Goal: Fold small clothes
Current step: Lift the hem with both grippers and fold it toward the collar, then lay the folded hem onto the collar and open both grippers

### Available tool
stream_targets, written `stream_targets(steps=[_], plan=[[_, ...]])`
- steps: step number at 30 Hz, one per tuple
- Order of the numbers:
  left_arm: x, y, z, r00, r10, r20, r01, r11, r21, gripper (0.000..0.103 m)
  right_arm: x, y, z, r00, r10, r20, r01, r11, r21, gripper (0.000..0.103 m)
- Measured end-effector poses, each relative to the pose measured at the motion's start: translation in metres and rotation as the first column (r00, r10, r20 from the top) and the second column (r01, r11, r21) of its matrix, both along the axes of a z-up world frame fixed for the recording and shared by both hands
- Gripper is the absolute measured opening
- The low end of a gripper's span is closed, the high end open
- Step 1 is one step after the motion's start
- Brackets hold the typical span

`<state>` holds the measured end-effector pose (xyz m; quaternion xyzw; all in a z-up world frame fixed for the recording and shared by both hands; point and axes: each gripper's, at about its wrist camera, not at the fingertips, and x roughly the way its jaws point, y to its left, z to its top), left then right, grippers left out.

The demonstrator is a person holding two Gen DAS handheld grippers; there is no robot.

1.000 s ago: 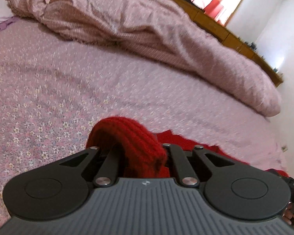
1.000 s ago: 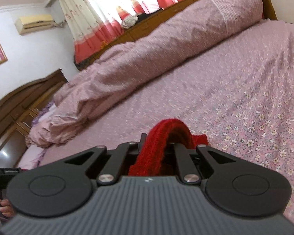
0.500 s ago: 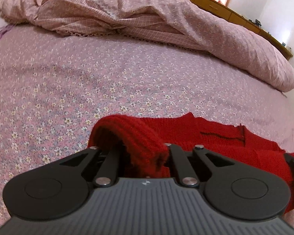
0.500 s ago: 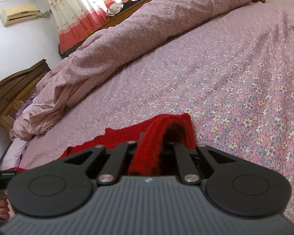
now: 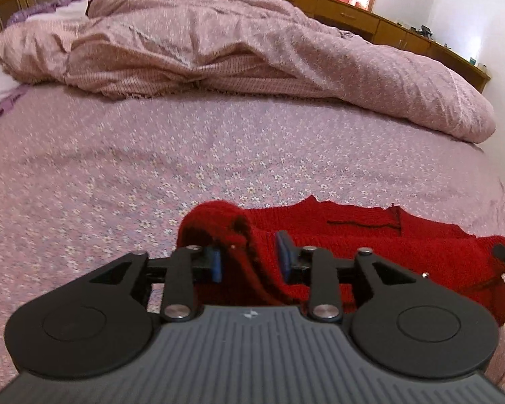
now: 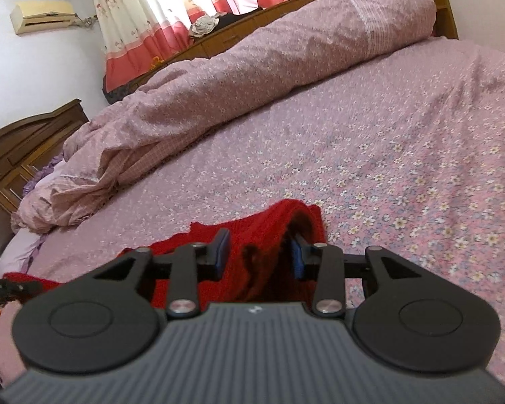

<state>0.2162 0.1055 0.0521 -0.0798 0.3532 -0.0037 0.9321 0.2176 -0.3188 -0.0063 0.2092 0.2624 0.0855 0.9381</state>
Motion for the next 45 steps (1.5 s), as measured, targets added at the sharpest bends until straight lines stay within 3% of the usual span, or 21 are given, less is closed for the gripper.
stream_targets(steps=[13,21,32,45], plan=[[-0.060,-0.015,0.007,0.999,-0.041,0.024,0.039,0.998,0.051,0.049,-0.048,0.011,0.001,0.999,0.037,0.020,-0.034,0.989,-0.142,0.040],[-0.073,-0.024,-0.011,0.997,-0.068,-0.019,0.070,0.994,0.086,0.049,-0.061,0.037,-0.002,0.992,0.122,0.020,-0.111,0.950,-0.292,0.040],[-0.031,-0.044,-0.054,0.991,-0.126,-0.049,0.134,0.964,0.230,0.049,-0.038,0.069,-0.012,0.982,0.187,0.012,-0.164,0.887,-0.433,0.038],[0.028,-0.031,-0.052,1.000,-0.029,-0.010,0.030,0.981,0.191,0.049,0.022,0.078,-0.014,0.989,0.146,0.005,-0.127,0.876,-0.464,0.038]])
